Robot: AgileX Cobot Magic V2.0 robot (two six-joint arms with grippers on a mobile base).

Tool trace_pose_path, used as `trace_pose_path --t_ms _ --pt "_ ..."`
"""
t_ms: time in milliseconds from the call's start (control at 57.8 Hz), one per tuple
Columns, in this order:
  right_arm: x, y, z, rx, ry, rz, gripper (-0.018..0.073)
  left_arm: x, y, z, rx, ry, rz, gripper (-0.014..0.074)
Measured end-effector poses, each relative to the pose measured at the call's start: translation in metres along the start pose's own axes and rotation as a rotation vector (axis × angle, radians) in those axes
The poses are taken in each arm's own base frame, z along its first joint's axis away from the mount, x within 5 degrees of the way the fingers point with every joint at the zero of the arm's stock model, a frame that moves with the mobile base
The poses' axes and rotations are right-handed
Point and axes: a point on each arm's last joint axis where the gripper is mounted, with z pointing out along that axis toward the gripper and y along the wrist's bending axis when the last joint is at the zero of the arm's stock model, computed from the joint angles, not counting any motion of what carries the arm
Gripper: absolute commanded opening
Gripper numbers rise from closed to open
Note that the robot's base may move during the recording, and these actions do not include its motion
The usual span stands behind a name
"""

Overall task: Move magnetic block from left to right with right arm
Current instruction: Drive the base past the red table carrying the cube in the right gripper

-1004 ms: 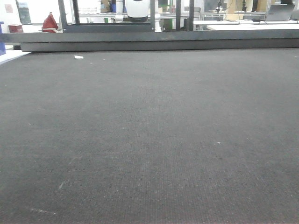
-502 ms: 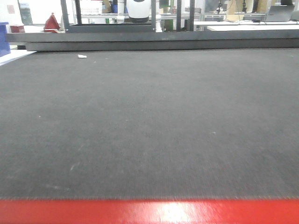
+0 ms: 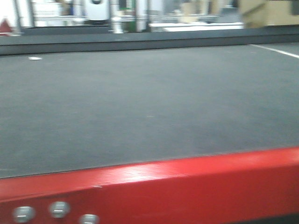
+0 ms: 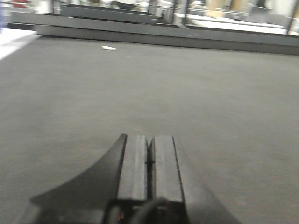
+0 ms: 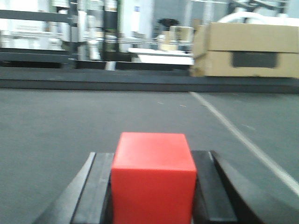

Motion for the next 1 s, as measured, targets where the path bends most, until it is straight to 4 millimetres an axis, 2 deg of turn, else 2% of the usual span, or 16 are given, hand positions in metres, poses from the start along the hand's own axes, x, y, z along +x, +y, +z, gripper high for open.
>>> trace_pose_path --t_ms 1004 --pt "0.0000 0.0000 0.0000 0.000 0.000 0.000 0.0255 0.0000 0.0000 0.0000 0.000 0.000 0.000 -0.0126"
